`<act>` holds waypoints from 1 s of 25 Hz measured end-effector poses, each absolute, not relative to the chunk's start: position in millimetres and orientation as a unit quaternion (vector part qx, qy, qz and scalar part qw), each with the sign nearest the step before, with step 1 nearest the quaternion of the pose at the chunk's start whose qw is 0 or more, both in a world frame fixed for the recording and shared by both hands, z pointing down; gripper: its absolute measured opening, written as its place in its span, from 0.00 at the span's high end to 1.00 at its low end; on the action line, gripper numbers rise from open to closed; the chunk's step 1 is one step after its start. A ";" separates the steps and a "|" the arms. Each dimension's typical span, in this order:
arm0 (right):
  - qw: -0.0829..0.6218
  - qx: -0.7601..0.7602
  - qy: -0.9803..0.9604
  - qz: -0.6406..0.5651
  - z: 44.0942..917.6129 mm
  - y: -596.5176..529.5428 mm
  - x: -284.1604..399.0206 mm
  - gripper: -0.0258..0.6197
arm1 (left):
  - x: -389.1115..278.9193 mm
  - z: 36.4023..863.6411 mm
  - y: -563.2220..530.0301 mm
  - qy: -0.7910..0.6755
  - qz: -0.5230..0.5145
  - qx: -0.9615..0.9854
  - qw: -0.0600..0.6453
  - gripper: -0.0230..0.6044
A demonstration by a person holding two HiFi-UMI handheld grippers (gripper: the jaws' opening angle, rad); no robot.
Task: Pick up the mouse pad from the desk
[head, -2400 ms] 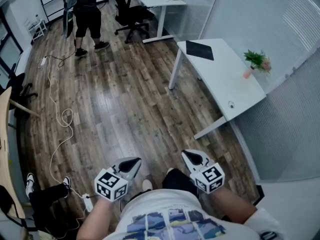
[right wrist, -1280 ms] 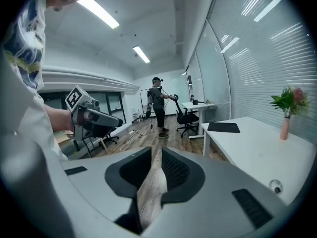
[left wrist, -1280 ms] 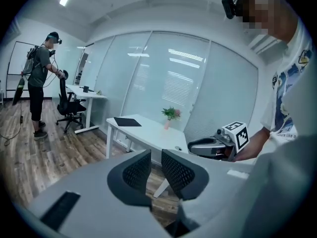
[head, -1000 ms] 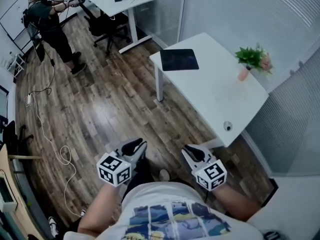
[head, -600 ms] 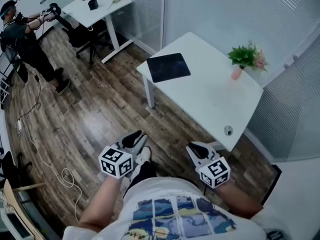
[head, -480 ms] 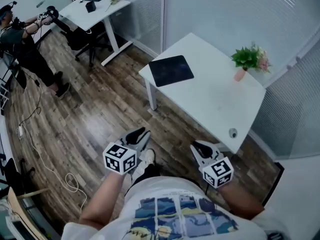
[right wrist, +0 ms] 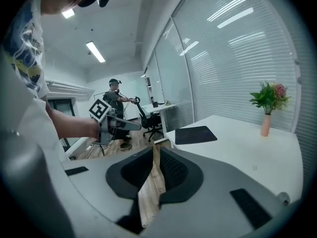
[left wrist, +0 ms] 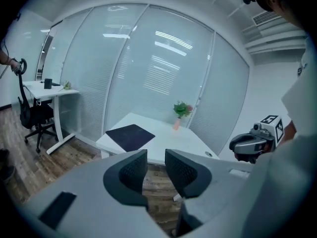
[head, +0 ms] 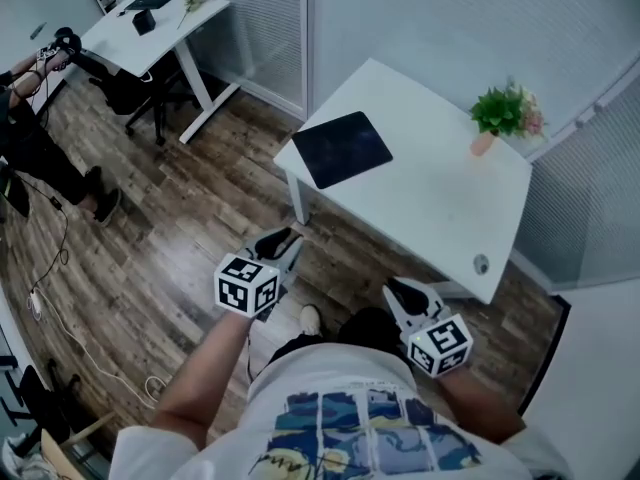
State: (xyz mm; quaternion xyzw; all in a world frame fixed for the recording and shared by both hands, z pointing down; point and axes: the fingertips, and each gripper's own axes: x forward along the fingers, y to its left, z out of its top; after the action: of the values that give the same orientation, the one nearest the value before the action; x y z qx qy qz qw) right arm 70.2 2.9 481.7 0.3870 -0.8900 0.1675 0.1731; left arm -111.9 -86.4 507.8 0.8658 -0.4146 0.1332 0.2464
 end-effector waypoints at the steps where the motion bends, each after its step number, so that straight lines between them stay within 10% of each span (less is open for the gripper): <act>1: 0.176 0.386 -0.891 0.163 481.4 0.7 66.4 0.89 | -115.2 512.3 -95.7 -0.414 0.135 0.865 0.248 0.81; 25: 0.227 0.337 -0.893 0.195 525.1 -185.5 71.9 0.90 | -150.6 623.4 -361.0 -0.457 0.204 0.814 0.295 0.75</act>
State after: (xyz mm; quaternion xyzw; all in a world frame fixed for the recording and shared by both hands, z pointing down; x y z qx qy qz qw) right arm 71.9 -185.5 525.1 0.3365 -0.8928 0.1951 0.2272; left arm -150.6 -361.0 623.4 0.8140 -0.4570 0.2039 0.2949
